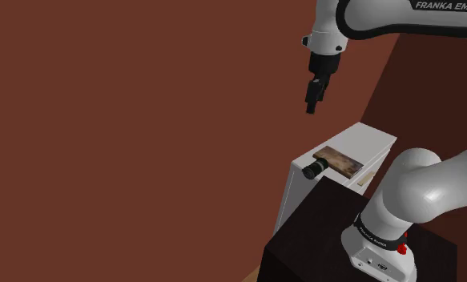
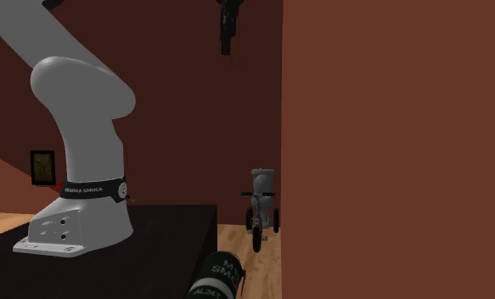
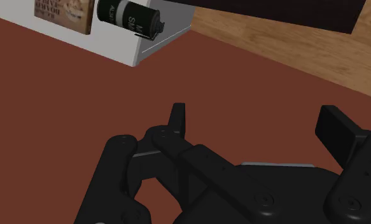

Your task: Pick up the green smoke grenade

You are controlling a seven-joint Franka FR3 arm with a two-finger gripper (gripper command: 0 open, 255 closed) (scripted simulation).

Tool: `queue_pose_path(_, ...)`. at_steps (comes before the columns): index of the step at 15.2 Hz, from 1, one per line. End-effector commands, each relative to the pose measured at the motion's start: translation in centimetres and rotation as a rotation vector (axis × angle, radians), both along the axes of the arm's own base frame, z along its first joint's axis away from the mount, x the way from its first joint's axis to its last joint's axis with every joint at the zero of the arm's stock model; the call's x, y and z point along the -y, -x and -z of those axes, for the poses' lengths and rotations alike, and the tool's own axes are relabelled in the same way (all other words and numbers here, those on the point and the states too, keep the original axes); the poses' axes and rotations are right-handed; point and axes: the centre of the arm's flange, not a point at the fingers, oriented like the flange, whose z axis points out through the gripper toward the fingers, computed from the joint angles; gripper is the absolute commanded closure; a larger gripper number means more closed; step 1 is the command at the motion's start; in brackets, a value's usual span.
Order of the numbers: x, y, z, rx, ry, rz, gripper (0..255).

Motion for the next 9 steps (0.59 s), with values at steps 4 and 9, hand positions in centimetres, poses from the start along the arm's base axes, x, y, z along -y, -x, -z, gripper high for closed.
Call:
queue_pose_path(4, 1.6, 1.0, 3.4, -0.007, 0.008, -0.091, 0)
queue_pose_path(9, 4.6, 2.3, 9.0, -0.018, 0.023, -0.244, 0)
